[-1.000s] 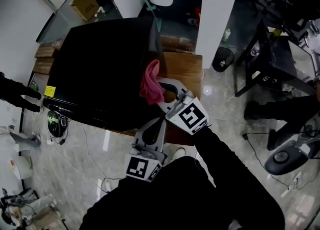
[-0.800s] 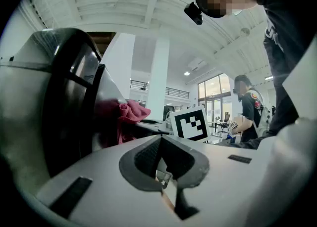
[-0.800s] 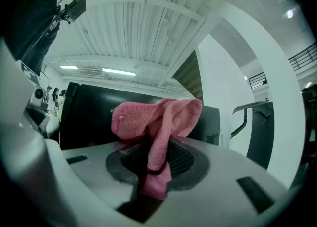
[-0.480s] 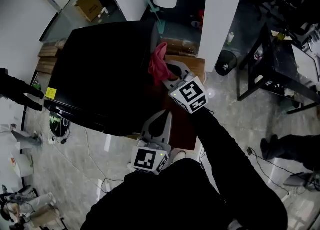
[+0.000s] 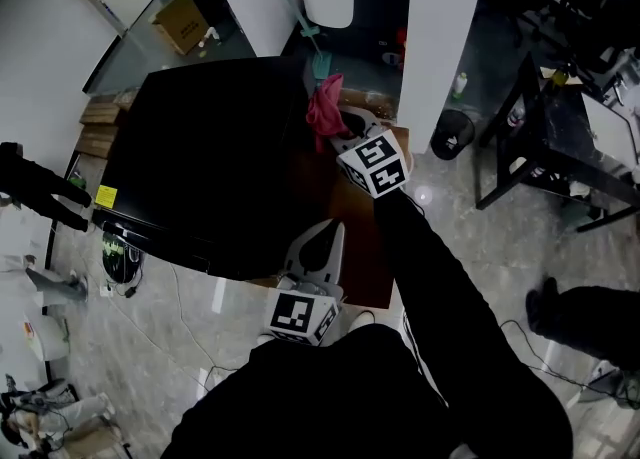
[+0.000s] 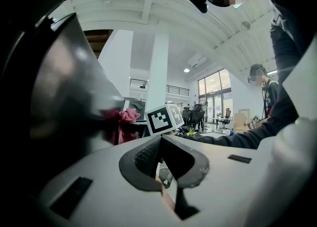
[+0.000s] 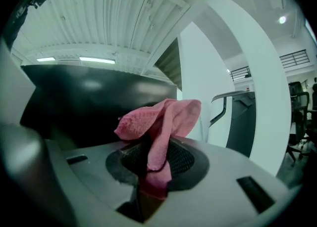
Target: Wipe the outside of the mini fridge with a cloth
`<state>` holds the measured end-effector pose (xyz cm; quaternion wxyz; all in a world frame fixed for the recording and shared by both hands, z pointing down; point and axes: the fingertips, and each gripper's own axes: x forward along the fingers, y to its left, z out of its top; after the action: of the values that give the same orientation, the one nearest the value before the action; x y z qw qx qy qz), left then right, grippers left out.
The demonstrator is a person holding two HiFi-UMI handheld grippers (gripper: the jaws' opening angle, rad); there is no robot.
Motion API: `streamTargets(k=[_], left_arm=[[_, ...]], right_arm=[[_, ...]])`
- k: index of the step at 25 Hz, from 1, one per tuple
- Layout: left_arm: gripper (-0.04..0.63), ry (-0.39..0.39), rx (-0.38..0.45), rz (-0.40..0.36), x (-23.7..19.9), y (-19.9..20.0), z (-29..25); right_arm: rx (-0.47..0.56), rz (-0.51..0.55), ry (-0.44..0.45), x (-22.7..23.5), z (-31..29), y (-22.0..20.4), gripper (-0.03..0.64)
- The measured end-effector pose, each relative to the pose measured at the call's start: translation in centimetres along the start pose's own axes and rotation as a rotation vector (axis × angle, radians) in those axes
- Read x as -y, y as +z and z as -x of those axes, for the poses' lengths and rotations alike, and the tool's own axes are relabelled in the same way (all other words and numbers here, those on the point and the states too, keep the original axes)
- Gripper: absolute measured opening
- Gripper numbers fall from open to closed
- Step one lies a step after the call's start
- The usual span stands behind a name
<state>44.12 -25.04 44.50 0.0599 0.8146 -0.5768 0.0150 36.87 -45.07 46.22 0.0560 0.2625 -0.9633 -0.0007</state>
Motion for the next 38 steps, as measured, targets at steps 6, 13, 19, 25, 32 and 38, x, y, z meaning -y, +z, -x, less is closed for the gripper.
streamTargets(k=[6, 13, 19, 25, 32, 38], left_arm=[[0.006, -0.043, 0.046, -0.019, 1.3, 1.8, -0.7], [0.006, -0.126, 0.066, -0.039, 3.9, 0.0, 0.8], [0.006, -0.175, 0.045, -0.022, 5.2, -3.9, 3.8], [0.006, -0.171, -0.032, 0.006, 4.2, -8.4, 7.4], [0.006, -0.122, -0.096, 0.014, 2.0, -12.0, 10.7], [0.006, -0.091, -0.127, 0.023, 0.6, -13.9, 11.6]], right_arm=[[0.060, 0.027, -0.052, 0.9, 5.4, 1.6, 0.094], [0.090, -0.008, -0.063, -2.0, 13.2, -0.7, 0.094], [0.077, -0.019, -0.026, -7.3, 16.1, -5.0, 0.095], [0.001, -0.054, 0.029, -13.0, 15.2, -10.5, 0.095], [-0.065, -0.073, 0.140, -19.9, 13.5, -15.6, 0.095], [-0.079, -0.098, 0.193, -22.3, 11.7, -17.7, 0.096]])
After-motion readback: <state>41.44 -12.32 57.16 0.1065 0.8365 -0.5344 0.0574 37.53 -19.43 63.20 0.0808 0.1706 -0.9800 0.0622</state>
